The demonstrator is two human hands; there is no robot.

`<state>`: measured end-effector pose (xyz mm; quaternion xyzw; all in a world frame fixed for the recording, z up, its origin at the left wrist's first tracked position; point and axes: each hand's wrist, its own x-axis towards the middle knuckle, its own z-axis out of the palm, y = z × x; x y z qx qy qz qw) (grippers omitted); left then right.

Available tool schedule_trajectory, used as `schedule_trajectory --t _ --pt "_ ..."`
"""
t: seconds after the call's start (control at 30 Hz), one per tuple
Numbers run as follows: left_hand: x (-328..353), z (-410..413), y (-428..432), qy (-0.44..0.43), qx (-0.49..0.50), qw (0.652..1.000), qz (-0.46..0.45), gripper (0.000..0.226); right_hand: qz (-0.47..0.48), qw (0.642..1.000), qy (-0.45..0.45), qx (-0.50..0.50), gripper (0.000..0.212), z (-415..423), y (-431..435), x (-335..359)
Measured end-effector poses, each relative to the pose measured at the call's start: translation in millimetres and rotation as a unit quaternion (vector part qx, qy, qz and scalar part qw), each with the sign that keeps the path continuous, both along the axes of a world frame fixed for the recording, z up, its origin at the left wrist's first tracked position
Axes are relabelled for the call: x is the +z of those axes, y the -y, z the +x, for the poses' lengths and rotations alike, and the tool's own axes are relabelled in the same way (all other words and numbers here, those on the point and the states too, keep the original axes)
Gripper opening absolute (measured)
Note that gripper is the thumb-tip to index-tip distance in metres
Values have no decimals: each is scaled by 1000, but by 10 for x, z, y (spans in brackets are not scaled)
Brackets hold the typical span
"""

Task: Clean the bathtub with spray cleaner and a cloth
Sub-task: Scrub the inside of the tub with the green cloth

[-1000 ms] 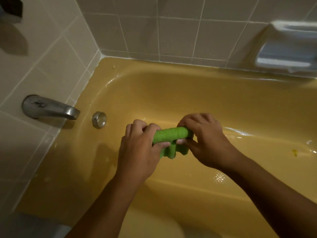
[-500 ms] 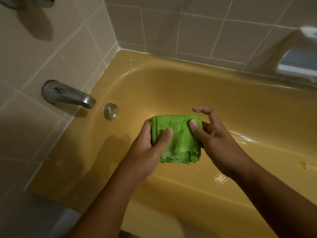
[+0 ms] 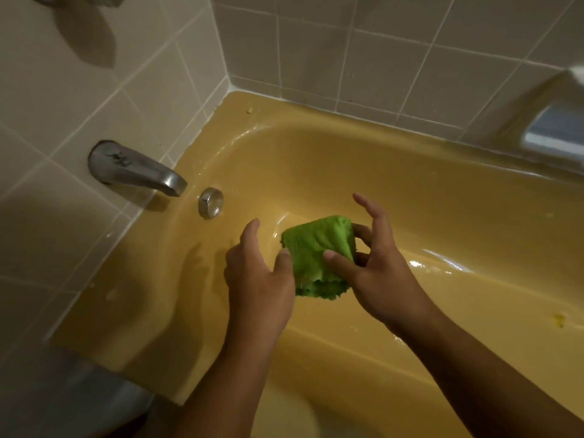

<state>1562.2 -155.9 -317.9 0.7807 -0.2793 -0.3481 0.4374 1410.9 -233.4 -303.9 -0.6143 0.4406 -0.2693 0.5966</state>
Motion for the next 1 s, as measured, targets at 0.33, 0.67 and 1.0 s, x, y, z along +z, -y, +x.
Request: schedule_trajectory --t 0.33,0.67,1.0 --pt "-153 -97 454 -369 59 916 -146 77 -128 974 -88 167 103 203 191 -78" --pt "-700 71 1359 -300 150 920 -205 44 -96 975 -99 176 67 527 1419 -519" --pt "-1208 350 2464 -259 260 902 -229 70 -505 656 -457 323 68 961 3500 -1170"
